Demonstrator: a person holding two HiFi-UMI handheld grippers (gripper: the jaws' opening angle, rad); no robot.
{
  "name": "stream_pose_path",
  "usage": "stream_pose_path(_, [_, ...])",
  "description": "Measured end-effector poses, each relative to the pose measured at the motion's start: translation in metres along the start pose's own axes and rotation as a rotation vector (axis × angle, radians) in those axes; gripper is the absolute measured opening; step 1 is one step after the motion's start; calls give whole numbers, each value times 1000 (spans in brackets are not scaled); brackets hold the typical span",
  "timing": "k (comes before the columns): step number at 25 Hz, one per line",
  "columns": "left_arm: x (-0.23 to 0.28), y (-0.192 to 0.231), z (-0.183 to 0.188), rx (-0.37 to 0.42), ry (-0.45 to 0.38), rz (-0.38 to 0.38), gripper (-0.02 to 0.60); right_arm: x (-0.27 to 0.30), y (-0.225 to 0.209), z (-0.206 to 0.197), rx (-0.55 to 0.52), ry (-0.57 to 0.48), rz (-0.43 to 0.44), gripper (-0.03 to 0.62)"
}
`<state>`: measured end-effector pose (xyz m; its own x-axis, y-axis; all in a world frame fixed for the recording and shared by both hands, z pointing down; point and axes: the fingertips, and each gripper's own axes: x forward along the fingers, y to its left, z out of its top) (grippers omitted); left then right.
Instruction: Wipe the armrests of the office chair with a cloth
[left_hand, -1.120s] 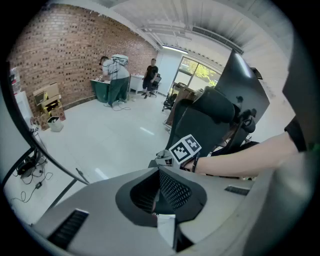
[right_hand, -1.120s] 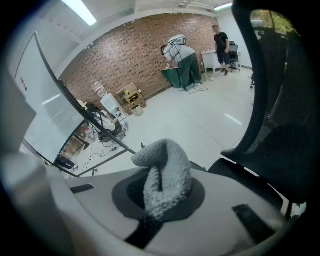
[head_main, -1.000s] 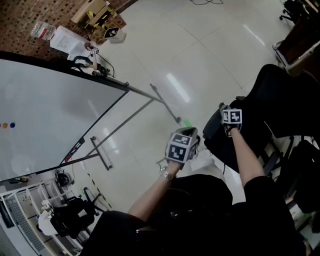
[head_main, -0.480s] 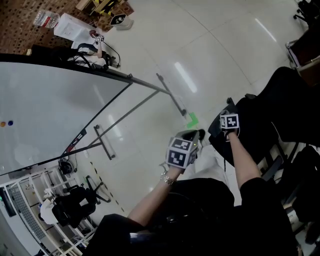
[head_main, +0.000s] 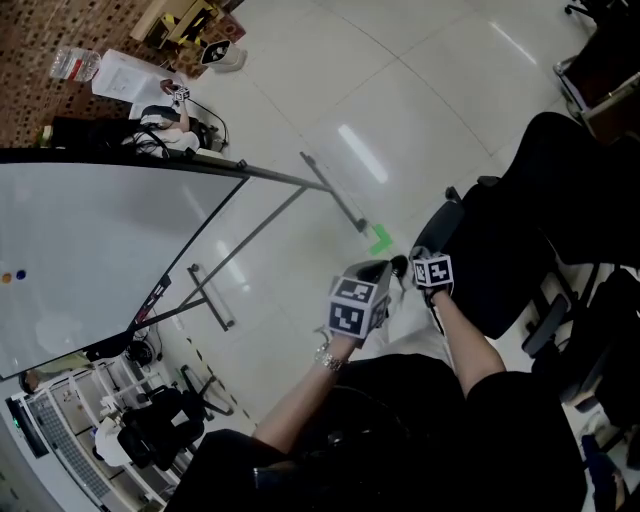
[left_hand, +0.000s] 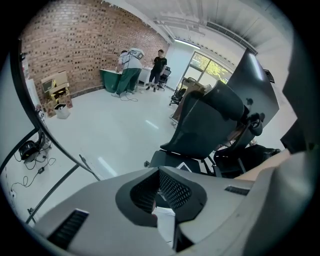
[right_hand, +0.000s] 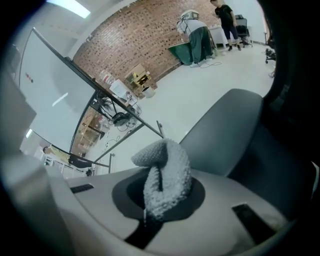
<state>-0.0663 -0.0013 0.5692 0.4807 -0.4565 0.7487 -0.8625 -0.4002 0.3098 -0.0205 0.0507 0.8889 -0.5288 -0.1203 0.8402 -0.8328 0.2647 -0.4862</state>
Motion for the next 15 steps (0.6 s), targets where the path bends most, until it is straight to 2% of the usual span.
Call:
stream_pose_path(2, [2, -5, 1, 5, -2, -8, -5, -6, -2, 4, -26, 6, 16, 19])
stream_pose_path(5, [2, -9, 2, 10, -2, -23, -5, -29, -19, 39, -43, -91, 23, 19])
stream_pose_path(8, [0, -8, 2, 11, -2, -25, -5, -53, -66, 86, 11, -171, -44, 20])
stream_pose_path(12, [-5, -4, 0, 16, -4, -1, -5, -58, -127, 118, 54, -123, -175, 20])
stream_pose_path(15, [-13, 6, -4, -1, -12, 27, -5, -46, -141, 127, 64, -87, -224, 20])
